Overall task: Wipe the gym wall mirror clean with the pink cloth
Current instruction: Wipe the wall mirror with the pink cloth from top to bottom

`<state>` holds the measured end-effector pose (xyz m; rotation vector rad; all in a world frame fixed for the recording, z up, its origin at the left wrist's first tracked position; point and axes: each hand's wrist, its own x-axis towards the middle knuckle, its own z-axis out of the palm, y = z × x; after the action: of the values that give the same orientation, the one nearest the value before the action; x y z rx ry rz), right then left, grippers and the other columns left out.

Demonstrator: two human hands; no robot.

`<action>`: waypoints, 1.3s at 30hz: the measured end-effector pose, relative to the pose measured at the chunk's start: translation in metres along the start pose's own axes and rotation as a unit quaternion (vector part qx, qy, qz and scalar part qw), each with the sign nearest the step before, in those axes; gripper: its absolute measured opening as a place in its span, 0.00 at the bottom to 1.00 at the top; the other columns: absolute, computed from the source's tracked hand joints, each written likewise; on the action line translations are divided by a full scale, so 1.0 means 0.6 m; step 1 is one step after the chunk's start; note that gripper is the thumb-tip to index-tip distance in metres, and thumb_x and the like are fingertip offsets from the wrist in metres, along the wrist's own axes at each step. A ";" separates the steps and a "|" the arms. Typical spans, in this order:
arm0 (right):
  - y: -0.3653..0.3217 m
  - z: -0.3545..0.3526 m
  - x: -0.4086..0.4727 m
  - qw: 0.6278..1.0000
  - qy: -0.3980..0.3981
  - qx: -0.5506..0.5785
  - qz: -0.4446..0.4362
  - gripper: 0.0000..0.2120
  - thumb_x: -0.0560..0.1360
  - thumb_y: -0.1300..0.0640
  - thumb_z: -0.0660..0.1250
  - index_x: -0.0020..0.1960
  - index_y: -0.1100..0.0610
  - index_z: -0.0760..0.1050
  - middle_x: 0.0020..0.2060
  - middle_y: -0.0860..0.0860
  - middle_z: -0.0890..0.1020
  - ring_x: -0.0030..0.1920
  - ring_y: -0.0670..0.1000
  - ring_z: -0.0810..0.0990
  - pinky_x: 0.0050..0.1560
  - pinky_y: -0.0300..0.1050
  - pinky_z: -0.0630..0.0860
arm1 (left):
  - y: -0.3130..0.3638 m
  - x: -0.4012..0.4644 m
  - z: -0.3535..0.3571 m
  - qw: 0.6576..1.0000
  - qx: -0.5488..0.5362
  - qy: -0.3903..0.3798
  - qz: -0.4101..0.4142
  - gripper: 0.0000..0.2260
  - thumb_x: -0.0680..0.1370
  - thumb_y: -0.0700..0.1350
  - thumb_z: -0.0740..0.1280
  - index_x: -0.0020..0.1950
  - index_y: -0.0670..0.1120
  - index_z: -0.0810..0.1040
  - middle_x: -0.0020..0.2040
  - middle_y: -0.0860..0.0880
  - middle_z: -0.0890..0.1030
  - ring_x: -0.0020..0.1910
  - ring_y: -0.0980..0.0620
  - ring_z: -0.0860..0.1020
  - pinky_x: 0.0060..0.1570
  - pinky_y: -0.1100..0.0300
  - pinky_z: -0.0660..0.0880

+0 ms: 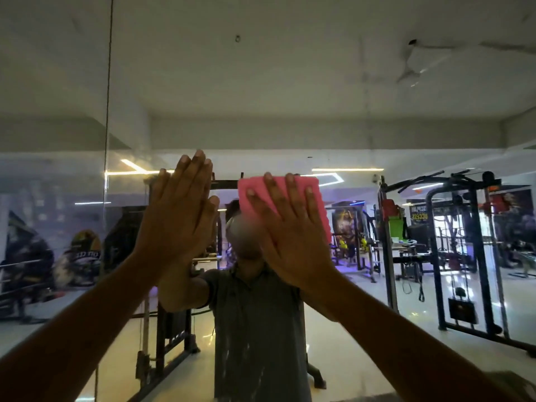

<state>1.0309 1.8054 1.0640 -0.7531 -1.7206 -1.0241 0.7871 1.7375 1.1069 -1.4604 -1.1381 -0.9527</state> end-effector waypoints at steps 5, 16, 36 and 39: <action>0.086 -0.026 0.081 0.989 0.036 -0.037 0.135 0.31 0.89 0.37 0.45 0.90 0.43 0.43 0.90 0.53 0.45 0.89 0.64 0.44 0.83 0.77 0.47 | -0.003 -0.003 -0.008 1.000 0.001 -0.003 0.001 0.31 0.88 0.59 0.51 0.89 0.46 0.55 0.89 0.46 0.54 0.88 0.44 0.52 0.85 0.35 0.53; 0.002 -0.009 0.053 0.997 0.047 -0.018 0.063 0.31 0.90 0.40 0.49 0.89 0.45 0.44 0.90 0.53 0.47 0.89 0.64 0.47 0.84 0.77 0.47 | -0.057 -0.019 -0.028 1.000 -0.028 -0.004 -0.009 0.31 0.88 0.58 0.52 0.89 0.46 0.54 0.89 0.47 0.52 0.89 0.47 0.48 0.86 0.44 0.42; -0.385 0.038 0.230 0.990 0.042 -0.020 0.134 0.30 0.89 0.38 0.40 0.89 0.45 0.44 0.89 0.57 0.51 0.88 0.65 0.48 0.86 0.71 0.44 | -0.313 -0.063 -0.094 0.999 0.004 -0.019 0.048 0.32 0.88 0.59 0.47 0.89 0.45 0.51 0.89 0.46 0.49 0.89 0.46 0.46 0.86 0.43 0.41; -0.419 0.059 0.148 0.998 0.005 -0.017 0.064 0.29 0.90 0.39 0.42 0.90 0.44 0.45 0.90 0.54 0.46 0.89 0.61 0.43 0.86 0.72 0.45 | -0.341 -0.068 -0.101 0.997 0.026 -0.013 0.065 0.34 0.87 0.61 0.47 0.89 0.44 0.52 0.89 0.44 0.48 0.89 0.44 0.45 0.86 0.40 0.42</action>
<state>0.7740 1.7250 1.0665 -0.8665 -1.6280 -0.9704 0.5784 1.6798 1.1279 -1.4902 -1.0652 -0.8107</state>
